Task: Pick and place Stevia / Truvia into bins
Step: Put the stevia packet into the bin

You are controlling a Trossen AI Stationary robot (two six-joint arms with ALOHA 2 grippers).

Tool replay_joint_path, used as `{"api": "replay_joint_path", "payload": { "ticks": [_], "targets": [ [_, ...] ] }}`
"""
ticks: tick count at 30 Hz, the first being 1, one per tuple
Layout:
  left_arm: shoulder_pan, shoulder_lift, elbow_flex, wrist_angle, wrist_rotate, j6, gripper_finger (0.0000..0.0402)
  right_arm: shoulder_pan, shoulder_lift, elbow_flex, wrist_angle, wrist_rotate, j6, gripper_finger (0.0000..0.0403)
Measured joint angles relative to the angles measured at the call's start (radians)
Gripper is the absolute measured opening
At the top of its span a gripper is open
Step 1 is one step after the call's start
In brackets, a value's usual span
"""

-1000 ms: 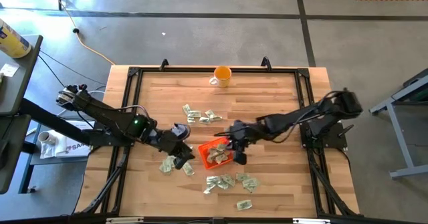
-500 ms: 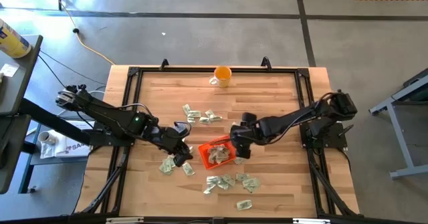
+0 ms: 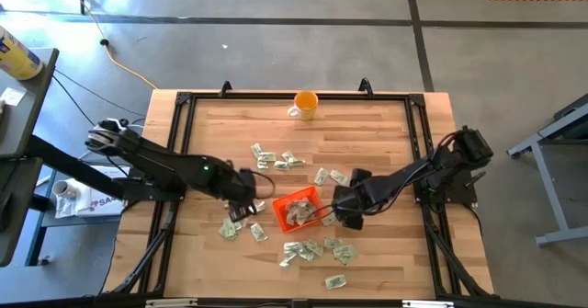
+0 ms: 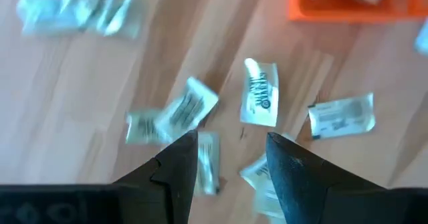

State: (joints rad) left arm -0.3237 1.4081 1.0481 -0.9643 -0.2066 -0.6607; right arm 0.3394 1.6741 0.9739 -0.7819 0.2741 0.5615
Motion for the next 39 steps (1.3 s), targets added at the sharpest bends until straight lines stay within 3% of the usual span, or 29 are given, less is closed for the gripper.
{"api": "replay_joint_path", "payload": {
  "ticks": [11,19,25,29,39],
  "targets": [
    [0.086,0.255,-0.013,0.069,0.048,0.346,0.0209,0.077,-0.001,-0.008,-0.015,-0.007,0.130,0.0227],
    [0.220,0.330,-0.013,0.104,0.133,0.509,0.0209,0.103,-0.001,-0.007,-0.024,-0.020,0.146,0.0227],
    [0.315,0.332,-0.043,0.092,0.271,0.582,0.0206,0.102,-0.001,-0.007,-0.036,-0.026,0.148,0.0227],
    [0.352,0.326,-0.081,0.113,0.304,0.587,0.0170,0.102,-0.001,-0.007,-0.050,-0.017,0.170,0.0227],
    [0.350,0.326,-0.065,0.097,0.275,0.574,0.0026,0.099,-0.002,-0.007,-0.059,0.015,0.183,0.0227]
  ]
}}
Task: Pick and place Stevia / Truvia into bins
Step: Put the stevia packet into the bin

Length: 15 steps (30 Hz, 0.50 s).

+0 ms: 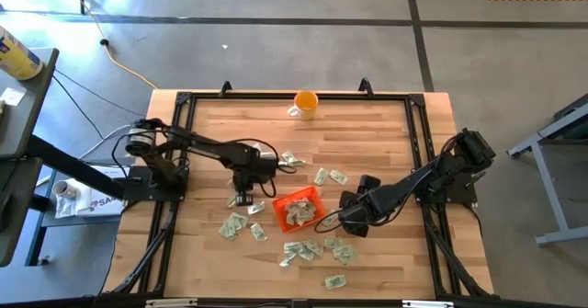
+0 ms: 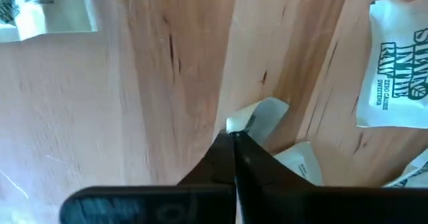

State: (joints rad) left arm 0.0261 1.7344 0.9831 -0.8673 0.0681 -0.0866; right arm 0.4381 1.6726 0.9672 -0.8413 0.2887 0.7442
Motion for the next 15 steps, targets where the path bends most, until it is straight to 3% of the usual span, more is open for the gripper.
{"api": "replay_joint_path", "payload": {
  "ticks": [9,15],
  "targets": [
    [0.000,-0.042,0.280,-0.091,0.005,-0.029,0.0040,0.000,-0.005,0.000,-0.023,0.013,0.010,0.0226],
    [-0.030,-0.061,0.438,0.050,0.144,-0.053,0.0027,0.028,-0.045,0.000,-0.095,0.015,0.062,0.0226]
  ]
}}
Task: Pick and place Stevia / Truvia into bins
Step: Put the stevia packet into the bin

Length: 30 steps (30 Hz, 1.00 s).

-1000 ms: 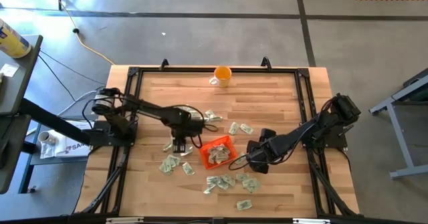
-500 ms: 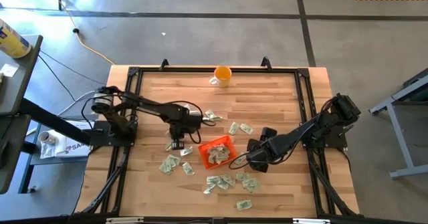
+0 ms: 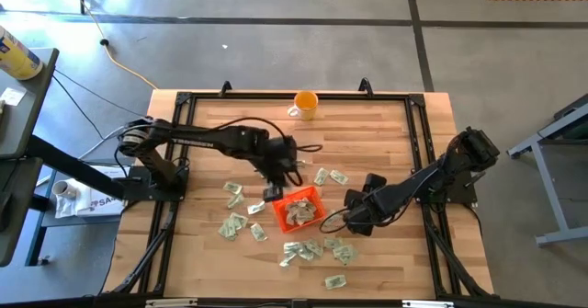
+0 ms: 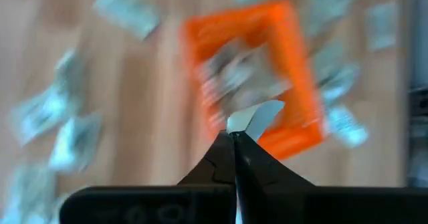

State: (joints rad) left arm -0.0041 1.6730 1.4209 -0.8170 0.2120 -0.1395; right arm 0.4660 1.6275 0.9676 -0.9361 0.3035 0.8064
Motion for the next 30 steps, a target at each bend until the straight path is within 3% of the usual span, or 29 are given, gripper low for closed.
{"api": "replay_joint_path", "payload": {
  "ticks": [4,10,15,20,27,30],
  "targets": [
    [-0.059,0.025,-0.007,0.159,0.021,-0.046,0.0039,0.038,-0.033,0.000,-0.071,0.007,0.057,0.0226],
    [-0.149,0.170,-0.012,0.211,0.076,-0.117,0.0054,0.106,-0.048,0.000,-0.088,-0.051,0.072,0.0226],
    [-0.205,0.249,-0.013,0.237,-0.025,-0.207,0.0066,0.151,-0.048,0.000,0.010,-0.144,0.048,0.0226],
    [-0.228,0.234,-0.010,0.230,-0.121,-0.319,0.0121,0.209,-0.044,0.000,0.149,-0.155,-0.024,0.0226],
    [-0.235,0.215,0.106,-0.053,-0.063,-0.415,0.0227,0.255,-0.027,-0.001,0.345,-0.058,-0.205,0.0226],
    [-0.271,0.215,0.176,-0.175,-0.138,-0.399,0.0254,0.247,0.017,-0.001,0.466,-0.068,-0.287,0.0226]
  ]
}}
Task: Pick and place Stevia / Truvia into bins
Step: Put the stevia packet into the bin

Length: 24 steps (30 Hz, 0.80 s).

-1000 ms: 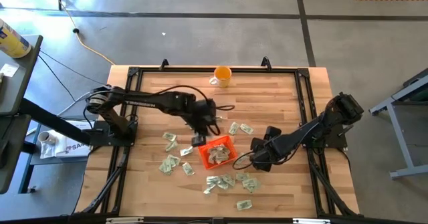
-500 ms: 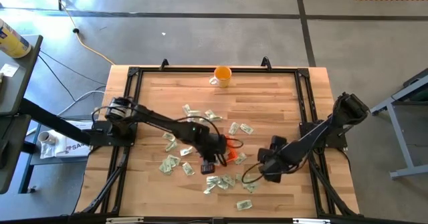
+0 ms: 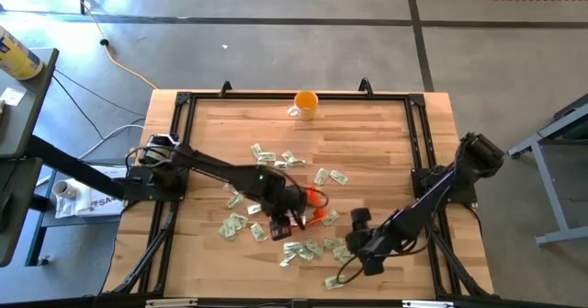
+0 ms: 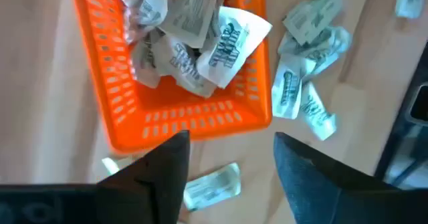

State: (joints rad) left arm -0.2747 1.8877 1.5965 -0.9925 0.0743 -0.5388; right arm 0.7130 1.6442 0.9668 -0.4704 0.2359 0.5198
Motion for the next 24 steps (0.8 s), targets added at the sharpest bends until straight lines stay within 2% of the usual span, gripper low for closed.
{"api": "replay_joint_path", "payload": {
  "ticks": [4,9,13,17,24],
  "targets": [
    [-0.063,0.000,0.050,-0.103,-0.105,0.019,0.0263,-0.028,0.078,0.000,0.104,-0.069,0.073,0.0226],
    [-0.108,0.000,0.054,-0.195,-0.156,-0.001,0.0248,-0.046,0.125,0.007,0.132,-0.109,0.195,0.0221],
    [-0.105,-0.014,0.048,-0.237,-0.164,0.018,0.0231,-0.043,0.145,0.008,0.152,-0.119,0.211,0.0203],
    [-0.105,-0.039,0.027,-0.253,-0.189,0.051,0.0216,-0.043,0.178,0.012,0.159,-0.136,0.233,0.0168],
    [-0.105,-0.079,-0.033,-0.263,-0.193,0.048,0.0202,-0.058,0.184,0.012,0.168,-0.172,0.292,0.0076]
  ]
}}
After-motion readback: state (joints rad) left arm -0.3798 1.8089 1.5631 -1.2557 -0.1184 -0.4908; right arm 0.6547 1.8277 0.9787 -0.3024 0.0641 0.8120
